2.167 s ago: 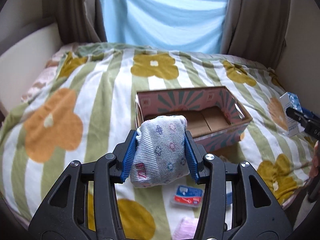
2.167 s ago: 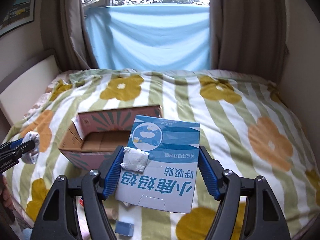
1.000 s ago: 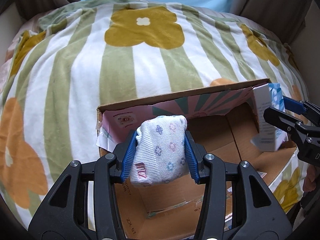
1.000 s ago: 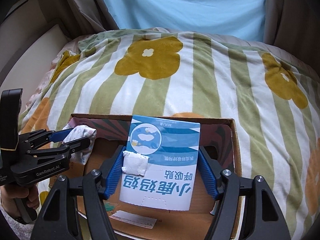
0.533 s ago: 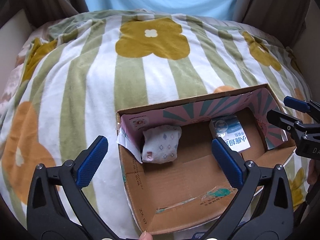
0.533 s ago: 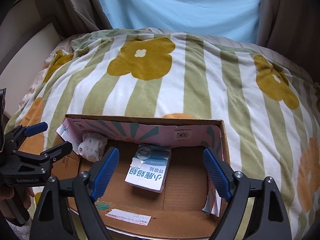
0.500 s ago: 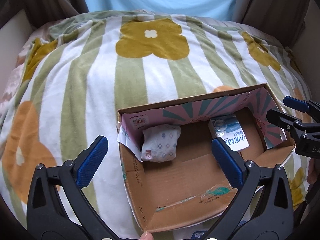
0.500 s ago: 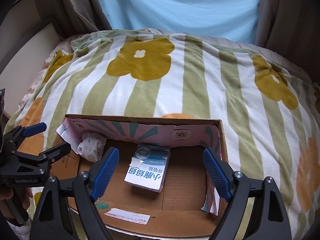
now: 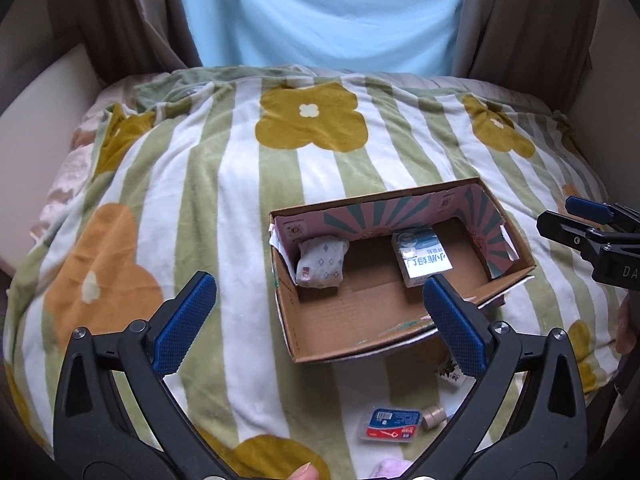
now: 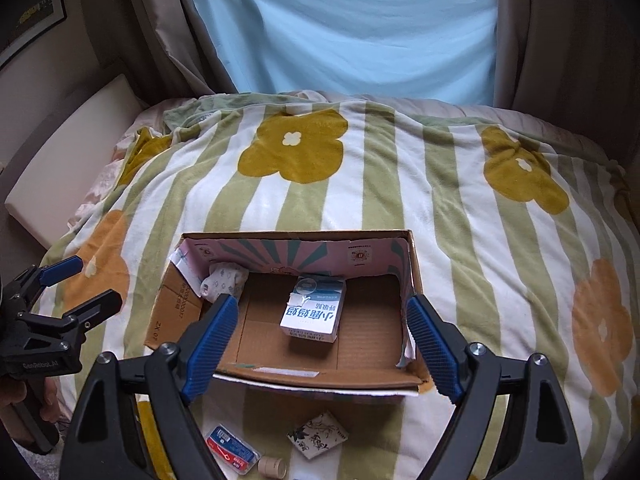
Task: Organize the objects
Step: 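Withdraw both tools and reach toward the pink towel and blue cube box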
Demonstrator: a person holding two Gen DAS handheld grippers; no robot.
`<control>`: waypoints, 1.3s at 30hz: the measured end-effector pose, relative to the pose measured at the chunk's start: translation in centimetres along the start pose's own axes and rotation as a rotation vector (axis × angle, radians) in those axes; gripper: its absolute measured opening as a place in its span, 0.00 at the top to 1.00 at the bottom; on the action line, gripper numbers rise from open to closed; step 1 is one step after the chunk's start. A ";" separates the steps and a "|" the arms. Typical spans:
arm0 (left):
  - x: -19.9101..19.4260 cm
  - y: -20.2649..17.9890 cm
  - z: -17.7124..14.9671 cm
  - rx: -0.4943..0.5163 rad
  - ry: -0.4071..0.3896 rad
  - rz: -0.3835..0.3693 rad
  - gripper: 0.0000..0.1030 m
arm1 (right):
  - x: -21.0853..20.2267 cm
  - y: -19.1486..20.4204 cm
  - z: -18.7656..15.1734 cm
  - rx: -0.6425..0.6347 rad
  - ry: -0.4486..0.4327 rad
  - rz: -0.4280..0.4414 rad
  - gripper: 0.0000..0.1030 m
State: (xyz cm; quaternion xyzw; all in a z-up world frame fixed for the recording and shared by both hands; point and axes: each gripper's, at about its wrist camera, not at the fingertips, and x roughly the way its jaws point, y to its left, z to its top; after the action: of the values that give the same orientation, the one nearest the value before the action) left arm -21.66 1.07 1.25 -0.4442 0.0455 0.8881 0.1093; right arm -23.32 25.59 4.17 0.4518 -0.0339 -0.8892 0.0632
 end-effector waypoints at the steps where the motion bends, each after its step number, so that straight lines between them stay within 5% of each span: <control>1: -1.1 -0.2 -0.4 0.006 -0.013 -0.004 0.00 | -0.9 0.1 -0.4 -0.005 -0.009 0.001 0.19; 7: -7.3 -0.6 -3.5 -0.017 -0.126 0.032 0.00 | -5.7 1.4 -3.0 -0.044 -0.058 0.015 0.19; 13: -9.5 -0.3 -9.5 -0.073 -0.142 -0.050 0.00 | -7.5 2.6 -8.0 -0.094 -0.098 0.012 0.19; 25: -5.1 -2.3 -21.8 -0.074 -0.061 -0.150 0.00 | -4.0 3.0 -17.0 -0.119 -0.048 0.051 0.19; 39: 1.7 -5.4 -28.4 -0.017 0.117 -0.152 0.06 | 2.2 2.8 -24.9 -0.184 0.063 -0.003 0.19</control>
State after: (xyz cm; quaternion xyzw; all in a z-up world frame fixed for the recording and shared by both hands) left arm 0.77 1.54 -17.06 -0.4985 0.0106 0.8501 0.1695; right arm -4.31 22.41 -11.97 0.4717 0.0507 -0.8741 0.1040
